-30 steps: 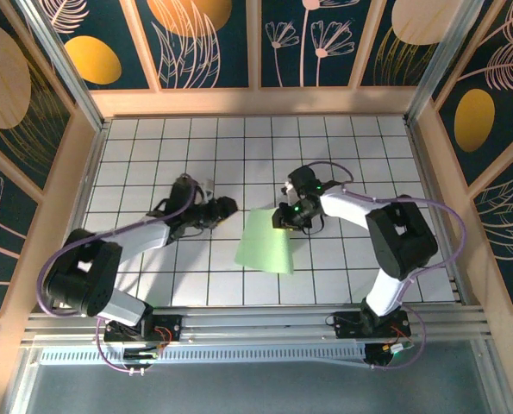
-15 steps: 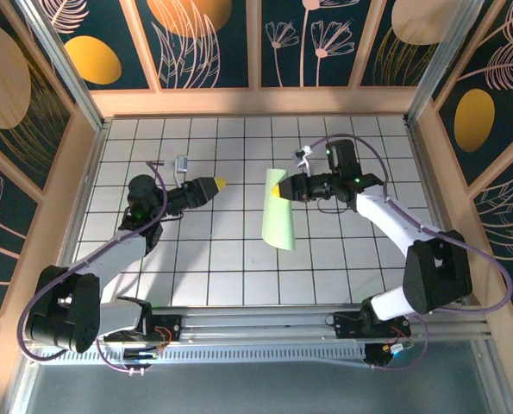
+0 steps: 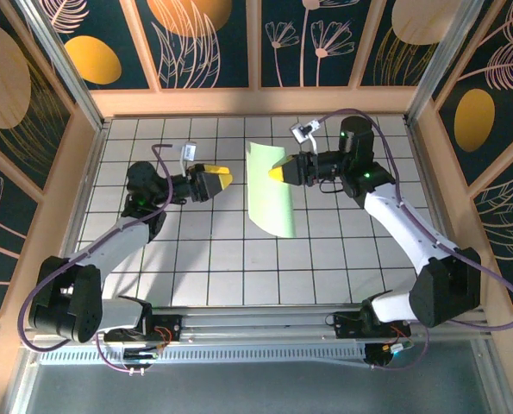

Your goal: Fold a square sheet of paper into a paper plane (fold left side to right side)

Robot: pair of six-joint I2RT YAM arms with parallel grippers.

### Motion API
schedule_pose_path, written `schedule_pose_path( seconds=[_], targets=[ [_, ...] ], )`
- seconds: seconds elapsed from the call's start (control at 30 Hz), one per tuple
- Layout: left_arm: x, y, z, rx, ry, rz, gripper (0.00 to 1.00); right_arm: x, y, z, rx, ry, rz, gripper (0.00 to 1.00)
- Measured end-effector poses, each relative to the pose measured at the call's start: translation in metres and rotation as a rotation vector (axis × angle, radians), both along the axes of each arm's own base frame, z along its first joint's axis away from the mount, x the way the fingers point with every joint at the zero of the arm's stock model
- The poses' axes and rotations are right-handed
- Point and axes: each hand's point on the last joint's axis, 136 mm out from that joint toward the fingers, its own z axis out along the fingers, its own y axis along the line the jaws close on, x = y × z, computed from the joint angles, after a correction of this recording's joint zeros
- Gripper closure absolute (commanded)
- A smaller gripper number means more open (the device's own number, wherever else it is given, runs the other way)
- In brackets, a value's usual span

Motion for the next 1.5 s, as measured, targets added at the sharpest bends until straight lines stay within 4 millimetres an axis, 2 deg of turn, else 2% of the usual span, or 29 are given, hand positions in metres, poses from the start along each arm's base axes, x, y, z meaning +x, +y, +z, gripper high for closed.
schedule_pose_path(
  seconds=[0.13,0.27,0.37,0.43,0.53,0.63,0.73,0.9,1.07,1.27,1.4,1.5],
  targets=[
    [-0.011,-0.018,0.013,0.016,-0.068,-0.091,0.06,-0.010,0.006,0.021,0.034,-0.051,0.059,0.76],
    [-0.018,-0.028,0.021,0.023,-0.110,-0.146,0.14,-0.010,0.009,0.026,0.047,-0.074,0.088,0.76],
    [-0.020,-0.029,0.023,0.027,-0.123,-0.161,0.42,-0.005,0.010,0.021,0.042,-0.062,0.090,0.76],
    [-0.020,-0.029,0.024,0.032,-0.129,-0.166,0.67,0.000,0.009,0.016,0.037,-0.058,0.078,0.76],
    [-0.020,-0.029,0.023,0.038,-0.133,-0.168,0.89,0.011,0.004,0.009,0.021,-0.057,0.033,0.75],
    [-0.019,-0.030,0.018,0.051,-0.115,-0.163,0.99,0.025,-0.001,0.003,-0.010,-0.063,-0.038,0.69],
    [-0.015,-0.029,0.011,0.069,-0.090,-0.144,1.00,0.038,-0.006,-0.004,-0.057,-0.078,-0.116,0.61],
    [-0.005,-0.029,-0.007,0.105,0.005,-0.095,1.00,0.064,-0.020,-0.035,-0.183,-0.042,-0.282,0.44],
    [0.000,-0.026,-0.050,0.156,0.162,-0.049,1.00,0.085,-0.041,-0.088,-0.338,0.036,-0.460,0.31],
    [-0.005,-0.021,-0.137,0.267,0.444,-0.026,1.00,0.077,-0.068,-0.164,-0.491,0.211,-0.628,0.27],
    [-0.010,-0.015,-0.194,0.389,0.599,0.003,1.00,0.069,-0.078,-0.202,-0.560,0.317,-0.713,0.29],
    [-0.014,-0.008,-0.224,0.470,0.678,0.023,1.00,0.063,-0.073,-0.219,-0.608,0.358,-0.732,0.41]
  ],
)
